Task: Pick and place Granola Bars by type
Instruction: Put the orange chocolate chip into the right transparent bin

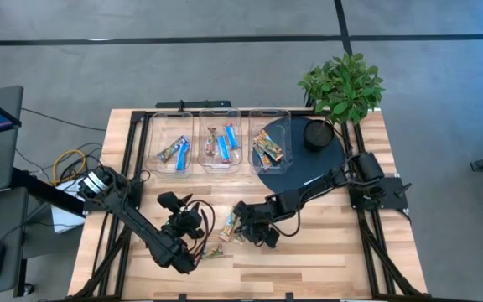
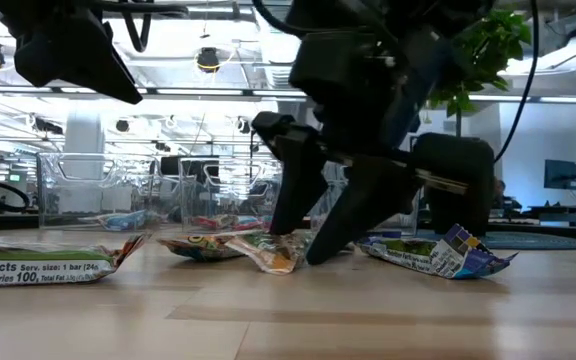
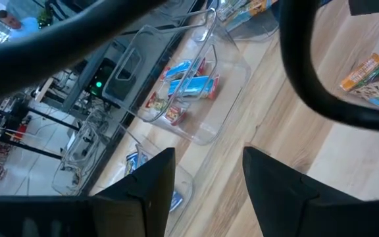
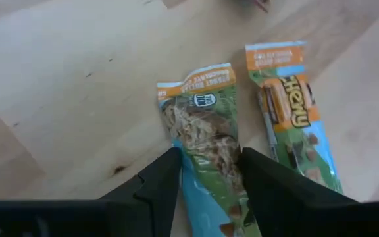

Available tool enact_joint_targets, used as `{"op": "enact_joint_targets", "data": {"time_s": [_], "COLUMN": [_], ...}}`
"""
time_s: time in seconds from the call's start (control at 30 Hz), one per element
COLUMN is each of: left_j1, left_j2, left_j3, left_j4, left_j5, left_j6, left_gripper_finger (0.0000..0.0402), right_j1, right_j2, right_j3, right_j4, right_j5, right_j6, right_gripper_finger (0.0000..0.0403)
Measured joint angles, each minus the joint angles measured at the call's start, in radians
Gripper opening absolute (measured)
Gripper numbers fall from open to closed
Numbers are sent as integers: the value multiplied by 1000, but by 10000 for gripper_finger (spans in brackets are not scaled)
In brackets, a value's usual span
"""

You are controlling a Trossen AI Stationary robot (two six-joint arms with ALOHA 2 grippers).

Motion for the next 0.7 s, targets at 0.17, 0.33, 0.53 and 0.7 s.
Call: {"op": "enact_joint_targets", "data": {"time_s": [0.17, 0.33, 0.53, 0.7], "left_j1": [0, 0, 0, 0], "left_j2": [0, 0, 0, 0], "left_j3": [-1, -1, -2, -2], "left_j4": [0, 0, 0, 0], "left_j5": [0, 2, 4, 7], "left_j6": [0, 0, 0, -1], "left_gripper_finger": [173, 173, 173, 173], "right_j1": [-8, -11, -11, -10], "right_j2": [7, 8, 9, 9], "right_j3": [52, 94, 115, 115], "right_j4": [-124, -244, -297, -297], "right_j5": [6, 34, 57, 58], "right_j6": [101, 183, 225, 225], "right_gripper_finger": [155, 142, 121, 108]}}
